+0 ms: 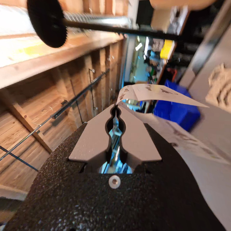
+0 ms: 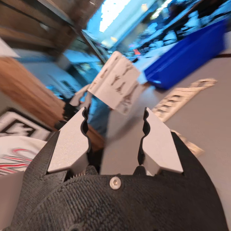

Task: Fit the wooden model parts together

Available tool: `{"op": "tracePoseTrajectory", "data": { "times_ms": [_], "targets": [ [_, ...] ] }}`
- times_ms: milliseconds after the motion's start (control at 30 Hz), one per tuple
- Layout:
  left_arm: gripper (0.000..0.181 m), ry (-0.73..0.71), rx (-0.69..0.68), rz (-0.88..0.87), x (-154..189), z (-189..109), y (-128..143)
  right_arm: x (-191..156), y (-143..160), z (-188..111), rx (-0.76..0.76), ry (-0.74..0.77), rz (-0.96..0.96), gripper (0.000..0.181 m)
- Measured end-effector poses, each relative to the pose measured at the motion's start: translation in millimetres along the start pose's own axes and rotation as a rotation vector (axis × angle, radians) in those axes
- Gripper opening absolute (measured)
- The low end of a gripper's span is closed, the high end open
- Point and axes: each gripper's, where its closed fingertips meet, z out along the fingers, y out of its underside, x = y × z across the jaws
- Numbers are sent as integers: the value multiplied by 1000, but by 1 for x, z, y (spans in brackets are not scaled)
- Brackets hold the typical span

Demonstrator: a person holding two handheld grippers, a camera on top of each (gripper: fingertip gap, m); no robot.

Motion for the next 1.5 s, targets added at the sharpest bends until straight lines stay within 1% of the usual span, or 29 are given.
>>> {"op": "tracePoseTrajectory", "data": {
  "times_ms": [67, 133, 167, 233, 300, 400, 433, 500, 567, 600, 633, 667, 733, 800, 833, 867, 900, 967, 1033, 1100, 1133, 1200, 1233, 1267, 1300, 1333, 1400, 1433, 1500],
  "targets": [
    [0, -68, 116, -70, -18, 1, -41, -14, -6, 26, -2, -146, 100, 95],
    [0, -128, 194, -93, -29, 1, -75, -11, -15, 43, 21, -172, 135, 110],
    [0, -143, 221, -100, -32, 1, -89, -11, -22, 47, 55, -201, 169, 111],
    [0, -170, 277, -134, -36, 1, -112, -15, -34, 44, 108, -270, 209, 100],
    [0, -175, 320, -161, -35, 1, -129, -15, -45, 35, 174, -290, 248, 99],
    [0, -171, 345, -127, -26, 6, -146, -40, -66, -2, 270, -487, 286, 47],
    [0, -166, 350, -114, -22, 8, -150, -43, -72, -14, 299, -509, 277, 29],
    [0, -151, 378, -108, -14, 9, -159, -34, -74, -28, 300, -420, 203, 0],
    [1, -99, 426, -126, -1, 9, -171, -27, -74, -40, 267, -319, 104, 0],
    [20, -38, 467, -179, 8, 8, -178, -29, -76, -47, 255, -298, 50, 0],
    [43, 82, 511, -265, 22, 6, -185, -35, -79, -56, 235, -294, -13, 0],
    [55, 231, 548, -393, 37, 2, -191, -42, -80, -65, 200, -296, -86, 0],
    [78, 553, 672, -738, 54, -14, -207, -58, -79, -80, 82, -287, -255, 0],
    [74, 809, 844, -1076, 44, -27, -216, -72, -71, -92, -84, -285, -408, 0],
    [72, 881, 898, -1211, 36, -23, -215, -79, -66, -97, -183, -299, -481, 0],
    [71, 929, 939, -1298, 29, -15, -213, -87, -60, -102, -275, -317, -558, 0],
    [69, 954, 961, -1329, 27, -4, -213, -93, -58, -106, -351, -327, -627, 0],
    [71, 990, 988, -1257, 31, 17, -219, -107, -59, -114, -461, -352, -691, 0],
    [79, 1056, 1035, -1139, 32, 29, -234, -114, -65, -121, -541, -345, -713, 0],
    [82, 1226, 1135, -1083, 28, 28, -253, -113, -72, -129, -590, -309, -749, 0],
    [82, 1353, 1174, -1076, 27, 25, -260, -111, -78, -132, -595, -279, -759, 0],
    [70, 1585, 1225, -1033, 32, 20, -269, -106, -92, -138, -563, -215, -771, 0],
    [71, 1632, 1205, -1014, 39, 25, -272, -103, -97, -143, -549, -184, -780, 0],
    [65, 1669, 1194, -983, 47, 30, -272, -97, -103, -149, -531, -143, -797, 0],
    [49, 1708, 1197, -943, 54, 32, -270, -90, -110, -155, -508, -96, -812, 0],
    [43, 1746, 1193, -918, 60, 34, -266, -83, -117, -163, -480, -45, -818, 0],
    [42, 1793, 1127, -871, 76, 45, -261, -63, -135, -178, -416, 82, -842, 0],
    [34, 1794, 1093, -838, 85, 53, -260, -54, -144, -185, -382, 133, -855, 0],
    [8, 1782, 1042, -781, 101, 70, -261, -35, -158, -193, -314, 208, -857, 0]
  ]
}}
